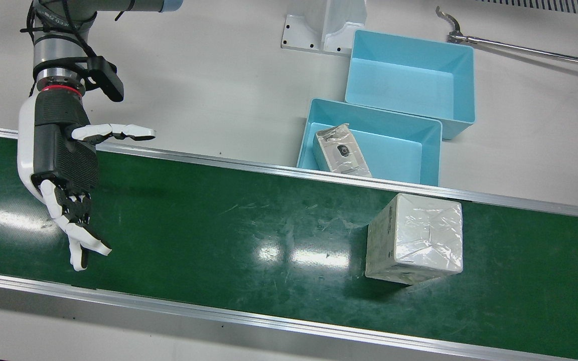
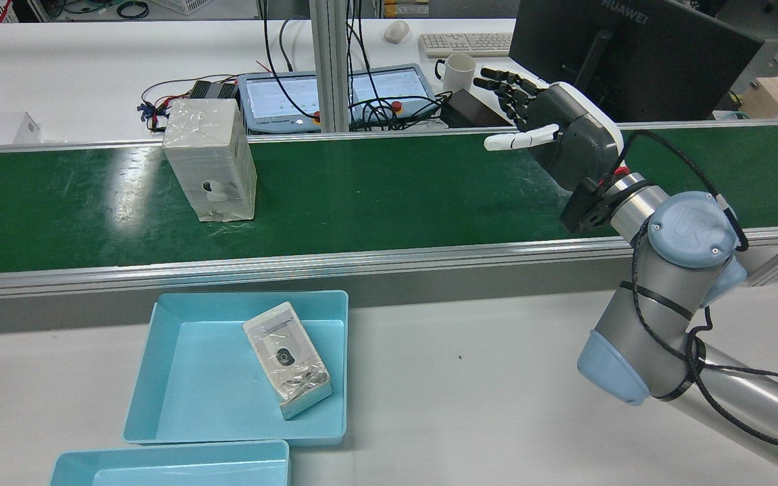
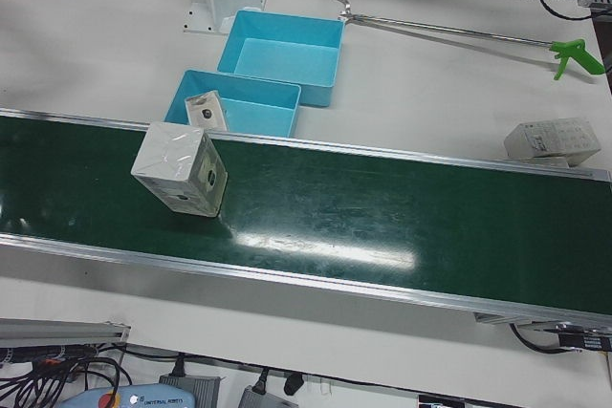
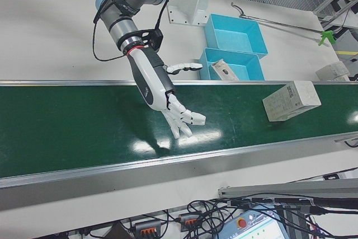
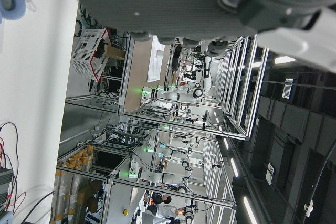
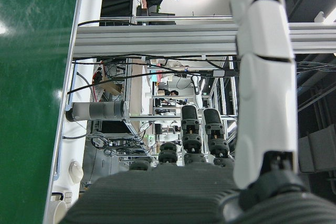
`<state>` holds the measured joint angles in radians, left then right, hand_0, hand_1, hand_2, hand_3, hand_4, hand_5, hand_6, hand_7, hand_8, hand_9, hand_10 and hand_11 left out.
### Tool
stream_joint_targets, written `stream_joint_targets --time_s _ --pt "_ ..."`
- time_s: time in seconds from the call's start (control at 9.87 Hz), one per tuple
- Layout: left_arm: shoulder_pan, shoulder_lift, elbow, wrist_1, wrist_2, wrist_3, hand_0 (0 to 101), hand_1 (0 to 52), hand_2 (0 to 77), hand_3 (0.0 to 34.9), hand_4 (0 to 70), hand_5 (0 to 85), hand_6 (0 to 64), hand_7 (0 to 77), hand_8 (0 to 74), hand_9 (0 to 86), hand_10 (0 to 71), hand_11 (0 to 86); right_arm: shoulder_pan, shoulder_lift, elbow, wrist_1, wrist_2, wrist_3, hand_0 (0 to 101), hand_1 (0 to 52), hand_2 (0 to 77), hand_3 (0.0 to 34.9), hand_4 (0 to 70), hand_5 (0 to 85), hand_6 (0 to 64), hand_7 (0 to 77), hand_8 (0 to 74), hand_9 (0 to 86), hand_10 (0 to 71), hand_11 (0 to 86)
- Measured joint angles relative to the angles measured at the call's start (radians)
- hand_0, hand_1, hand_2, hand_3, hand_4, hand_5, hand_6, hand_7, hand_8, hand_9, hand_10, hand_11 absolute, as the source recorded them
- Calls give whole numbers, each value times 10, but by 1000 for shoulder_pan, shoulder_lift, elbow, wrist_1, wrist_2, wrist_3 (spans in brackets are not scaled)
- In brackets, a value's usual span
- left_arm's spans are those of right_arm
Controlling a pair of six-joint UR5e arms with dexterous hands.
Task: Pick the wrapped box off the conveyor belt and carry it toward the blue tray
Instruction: 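Rotate the right hand palm toward the oncoming white wrapped box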
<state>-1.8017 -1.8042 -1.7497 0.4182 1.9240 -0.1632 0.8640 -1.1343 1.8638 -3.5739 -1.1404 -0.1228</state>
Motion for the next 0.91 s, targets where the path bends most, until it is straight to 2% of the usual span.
stream_joint_targets --time_s 0.1,0.2,0.3,0.41,0.91 --pt "0 0 0 0 0 0 0 0 11 0 0 11 5 5 5 5 5 5 -3 1 -11 0 2 -2 490 158 120 0 104 191 71 180 33 65 5 16" --pt "0 0 0 0 0 0 0 0 5 0 0 11 5 5 5 5 5 5 -7 2 -26 3 4 1 490 158 104 0 93 158 71 180 60 54 5 11" --pt "0 0 0 0 0 0 0 0 11 0 0 11 5 5 5 5 5 5 -9 4 -38 6 4 6 496 169 93 0 93 175 71 180 60 54 5 11" --pt "0 0 0 0 0 0 0 0 11 0 0 11 5 5 5 5 5 5 -11 5 -44 7 5 10 496 175 114 0 93 175 71 180 65 54 0 11" --pt "0 0 0 0 0 0 0 0 11 0 0 11 5 5 5 5 5 5 -13 9 -39 0 5 43 503 185 120 0 115 185 76 207 60 65 0 16"
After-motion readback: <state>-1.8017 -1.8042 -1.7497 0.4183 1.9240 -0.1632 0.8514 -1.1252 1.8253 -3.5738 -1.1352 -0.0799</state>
